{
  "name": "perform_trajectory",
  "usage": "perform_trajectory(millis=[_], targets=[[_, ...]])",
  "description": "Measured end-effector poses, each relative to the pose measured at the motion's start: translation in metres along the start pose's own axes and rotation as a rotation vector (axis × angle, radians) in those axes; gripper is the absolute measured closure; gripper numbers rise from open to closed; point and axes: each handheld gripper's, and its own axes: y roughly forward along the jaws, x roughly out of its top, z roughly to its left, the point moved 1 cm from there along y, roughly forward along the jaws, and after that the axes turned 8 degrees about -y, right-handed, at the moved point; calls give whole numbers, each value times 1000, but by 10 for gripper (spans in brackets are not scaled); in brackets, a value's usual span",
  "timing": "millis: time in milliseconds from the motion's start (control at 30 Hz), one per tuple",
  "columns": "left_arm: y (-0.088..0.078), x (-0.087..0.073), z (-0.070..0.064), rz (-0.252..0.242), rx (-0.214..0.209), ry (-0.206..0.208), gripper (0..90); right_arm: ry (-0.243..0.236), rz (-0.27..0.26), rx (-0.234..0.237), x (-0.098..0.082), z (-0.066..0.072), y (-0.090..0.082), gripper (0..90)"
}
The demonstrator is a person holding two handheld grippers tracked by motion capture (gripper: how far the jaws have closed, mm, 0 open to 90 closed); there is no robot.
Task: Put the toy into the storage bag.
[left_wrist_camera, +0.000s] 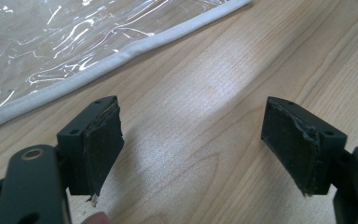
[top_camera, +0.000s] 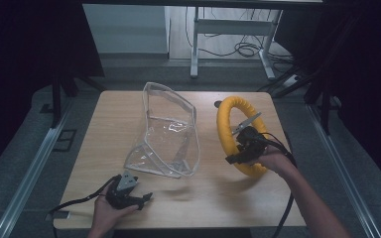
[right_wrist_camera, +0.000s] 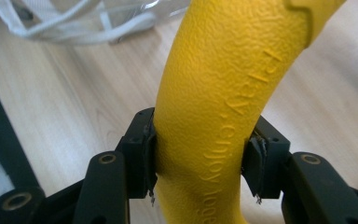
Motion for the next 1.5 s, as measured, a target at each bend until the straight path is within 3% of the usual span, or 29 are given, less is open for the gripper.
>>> perform_trajectory(millis=[400, 800, 1500], targets=[[-1, 0, 1, -4, 4, 5, 204, -10, -159, -21, 14, 0, -23, 513], [0, 0, 0, -4, 1, 0, 204, 8, -300, -24, 13, -2, -39, 512], [1, 0, 0, 0, 2, 1, 204, 11, -441, -15, 12, 1, -49, 509]])
